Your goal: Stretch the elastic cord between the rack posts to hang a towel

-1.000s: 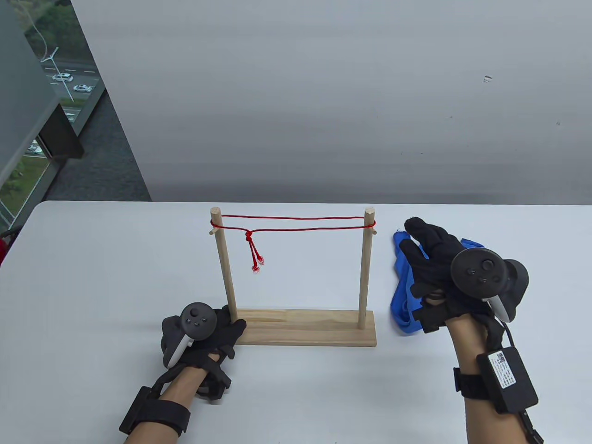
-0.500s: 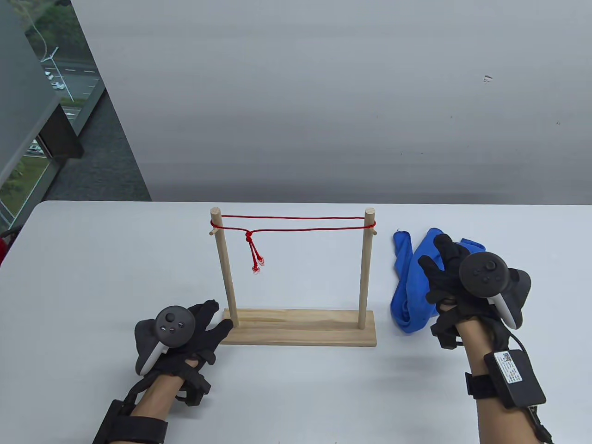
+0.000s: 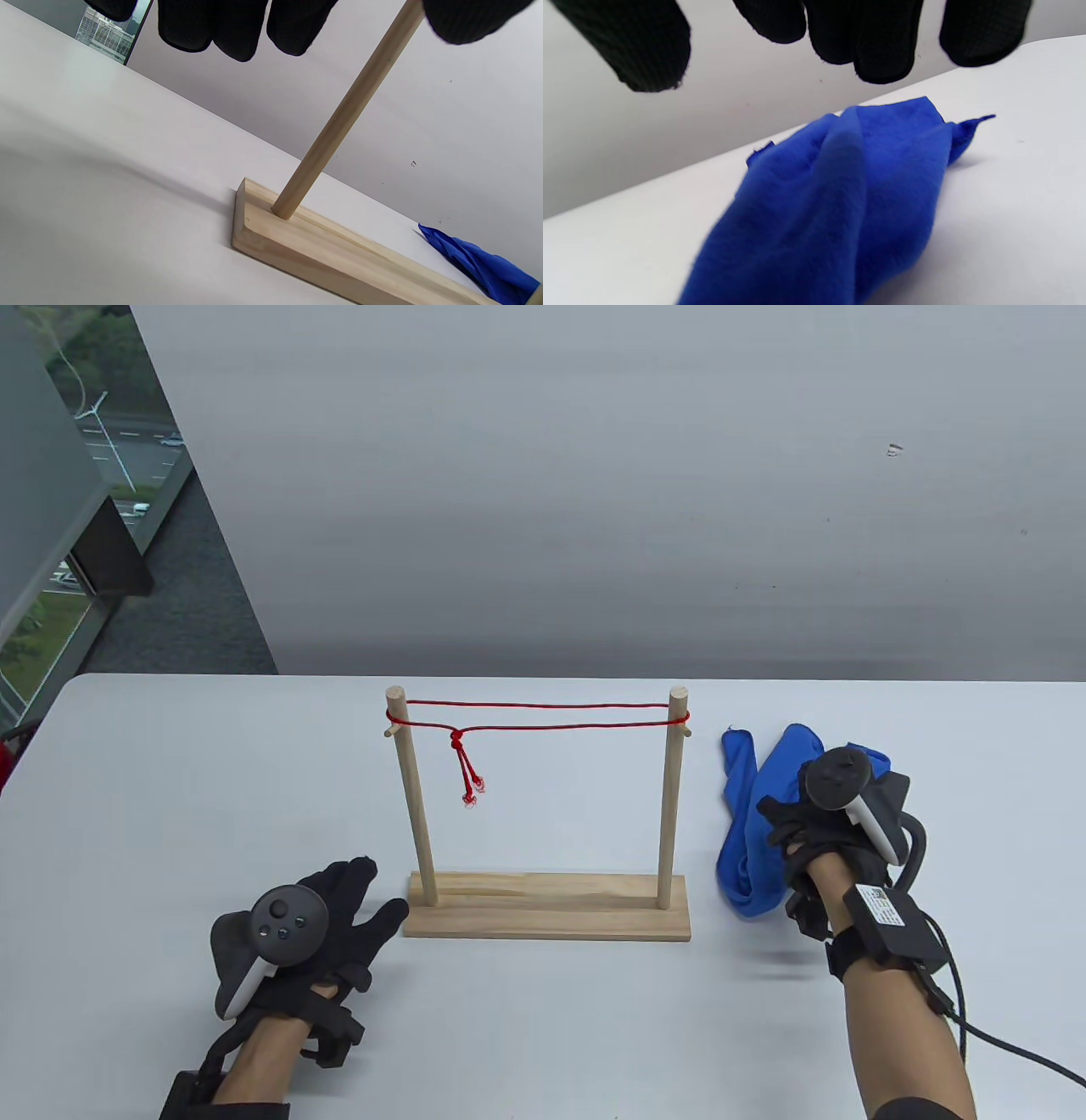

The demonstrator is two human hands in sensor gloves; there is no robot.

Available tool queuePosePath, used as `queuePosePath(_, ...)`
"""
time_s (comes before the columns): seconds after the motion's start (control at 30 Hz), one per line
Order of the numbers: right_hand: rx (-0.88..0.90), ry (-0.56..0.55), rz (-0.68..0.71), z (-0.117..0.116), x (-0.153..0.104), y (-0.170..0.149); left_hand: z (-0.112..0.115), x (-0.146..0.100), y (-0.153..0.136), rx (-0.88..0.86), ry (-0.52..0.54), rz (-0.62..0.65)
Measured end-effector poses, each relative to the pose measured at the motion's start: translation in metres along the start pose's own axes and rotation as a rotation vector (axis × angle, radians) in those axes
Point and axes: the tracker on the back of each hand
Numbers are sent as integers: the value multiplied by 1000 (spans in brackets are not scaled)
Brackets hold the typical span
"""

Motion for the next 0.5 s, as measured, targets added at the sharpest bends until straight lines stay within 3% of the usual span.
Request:
queuePosePath(0.27, -184, 112, -102, -27, 32, -9, 1, -3, -7, 30, -10, -11)
queuePosePath(0.43, -207, 229, -193, -46, 48, -16, 2, -3, -6, 41, -5, -12)
queuePosePath(0.5, -223, 218, -193, -51, 53, -16, 2, -3, -6, 48, -8, -33)
Point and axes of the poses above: the tracker on the back of each hand, its own y axis roughly to the thumb side, its own x axis roughly from the wrist to the fingertips, z = x × y, and after that the axes turned 12 degrees about x, right-handed
